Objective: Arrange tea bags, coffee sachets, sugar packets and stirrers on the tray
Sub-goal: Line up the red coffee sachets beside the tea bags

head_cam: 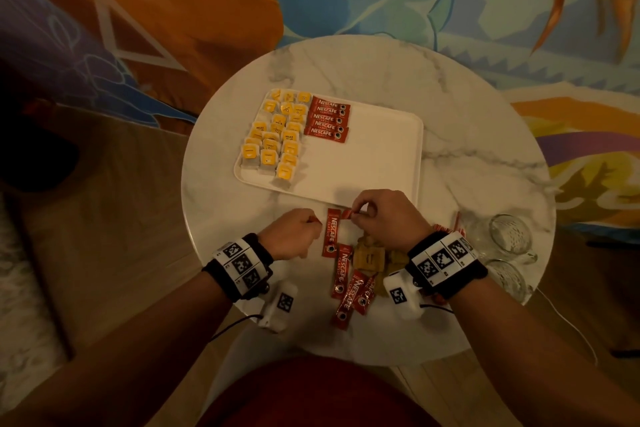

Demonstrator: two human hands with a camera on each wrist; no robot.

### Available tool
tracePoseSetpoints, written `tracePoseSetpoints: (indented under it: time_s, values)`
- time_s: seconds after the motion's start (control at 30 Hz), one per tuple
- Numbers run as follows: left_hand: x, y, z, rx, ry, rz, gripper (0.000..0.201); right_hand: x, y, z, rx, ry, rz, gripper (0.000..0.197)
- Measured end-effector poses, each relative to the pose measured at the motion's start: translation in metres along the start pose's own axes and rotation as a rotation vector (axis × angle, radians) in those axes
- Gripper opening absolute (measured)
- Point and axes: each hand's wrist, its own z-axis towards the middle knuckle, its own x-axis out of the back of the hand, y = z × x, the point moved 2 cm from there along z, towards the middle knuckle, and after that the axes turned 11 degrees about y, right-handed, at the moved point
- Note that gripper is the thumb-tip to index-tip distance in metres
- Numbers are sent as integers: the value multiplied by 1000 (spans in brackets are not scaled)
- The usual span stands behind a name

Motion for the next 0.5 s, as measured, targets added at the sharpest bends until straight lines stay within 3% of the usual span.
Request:
tracePoseSetpoints:
  time_s: [0.1, 0.2, 0.3, 0.4, 0.5]
  values:
    - [0, 10, -2, -159, 79, -56, 8, 6, -3, -1, 5, 30, 144, 3]
    - [-2, 15, 2, -293, 115, -102, 25, 10, -10, -3, 20, 29, 249, 3]
    - [-5, 19, 7, -384, 167, -94, 28, 9, -15, -4, 13, -6, 319, 4]
    - [-5, 26, 8, -433, 190, -41, 19, 9, -16, -6, -3, -28, 360, 5]
    - [-9, 24, 11, -370, 108, 59, 9, 10, -15, -10, 20, -17, 290, 7]
